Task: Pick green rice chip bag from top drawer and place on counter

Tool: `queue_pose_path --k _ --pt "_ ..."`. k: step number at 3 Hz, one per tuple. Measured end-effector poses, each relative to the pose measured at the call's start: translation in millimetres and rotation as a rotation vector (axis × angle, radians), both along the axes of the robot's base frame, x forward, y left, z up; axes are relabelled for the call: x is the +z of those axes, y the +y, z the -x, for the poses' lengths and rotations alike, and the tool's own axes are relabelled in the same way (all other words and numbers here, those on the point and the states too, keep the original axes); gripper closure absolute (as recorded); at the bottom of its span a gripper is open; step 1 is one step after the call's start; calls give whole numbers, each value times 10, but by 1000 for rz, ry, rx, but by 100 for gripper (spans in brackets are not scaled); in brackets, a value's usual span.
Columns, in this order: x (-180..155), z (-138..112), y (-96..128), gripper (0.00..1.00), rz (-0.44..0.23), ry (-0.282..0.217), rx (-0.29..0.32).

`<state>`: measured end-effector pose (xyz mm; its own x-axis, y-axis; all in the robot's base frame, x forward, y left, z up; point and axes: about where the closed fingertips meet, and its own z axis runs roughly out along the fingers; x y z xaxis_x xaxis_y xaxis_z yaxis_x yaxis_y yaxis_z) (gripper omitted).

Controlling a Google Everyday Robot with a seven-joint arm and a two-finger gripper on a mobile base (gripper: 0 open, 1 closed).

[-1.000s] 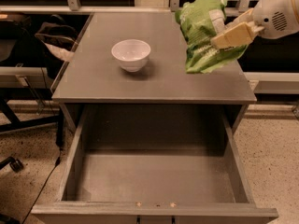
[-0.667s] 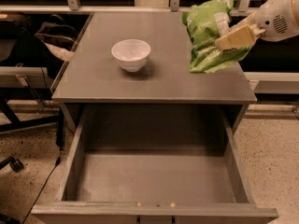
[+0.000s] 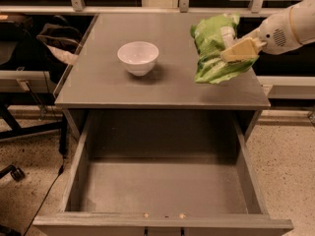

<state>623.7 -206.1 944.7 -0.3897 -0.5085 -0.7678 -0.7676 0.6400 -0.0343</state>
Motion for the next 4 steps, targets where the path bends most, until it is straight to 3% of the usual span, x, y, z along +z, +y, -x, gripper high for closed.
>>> queue_pose_path --k 1,4 --pt "-191 -95 3 97 3 38 -23" --pt "-192 -95 4 28 3 38 -23"
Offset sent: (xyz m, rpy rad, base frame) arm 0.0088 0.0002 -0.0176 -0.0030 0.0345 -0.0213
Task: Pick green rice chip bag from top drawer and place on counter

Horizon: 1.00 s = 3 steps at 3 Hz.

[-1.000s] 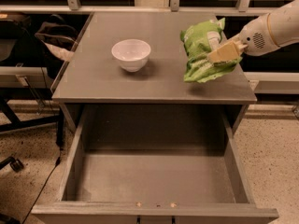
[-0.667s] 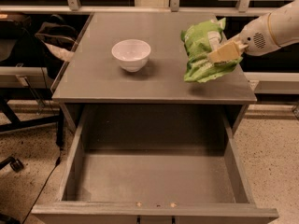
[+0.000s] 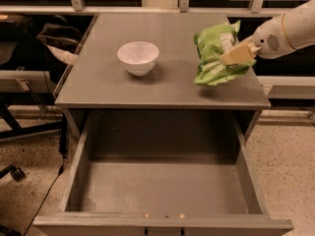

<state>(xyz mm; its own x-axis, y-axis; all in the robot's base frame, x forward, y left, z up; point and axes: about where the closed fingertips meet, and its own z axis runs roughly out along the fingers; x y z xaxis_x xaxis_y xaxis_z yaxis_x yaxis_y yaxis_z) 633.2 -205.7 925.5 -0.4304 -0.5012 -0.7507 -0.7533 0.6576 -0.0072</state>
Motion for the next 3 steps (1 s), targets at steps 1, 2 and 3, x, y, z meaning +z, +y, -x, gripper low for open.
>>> queue_pose_path --k 1,2,3 --pt "0 0 0 5 0 0 0" --pt "-1 0 1 0 0 0 0" --pt "-1 0 1 0 0 0 0"
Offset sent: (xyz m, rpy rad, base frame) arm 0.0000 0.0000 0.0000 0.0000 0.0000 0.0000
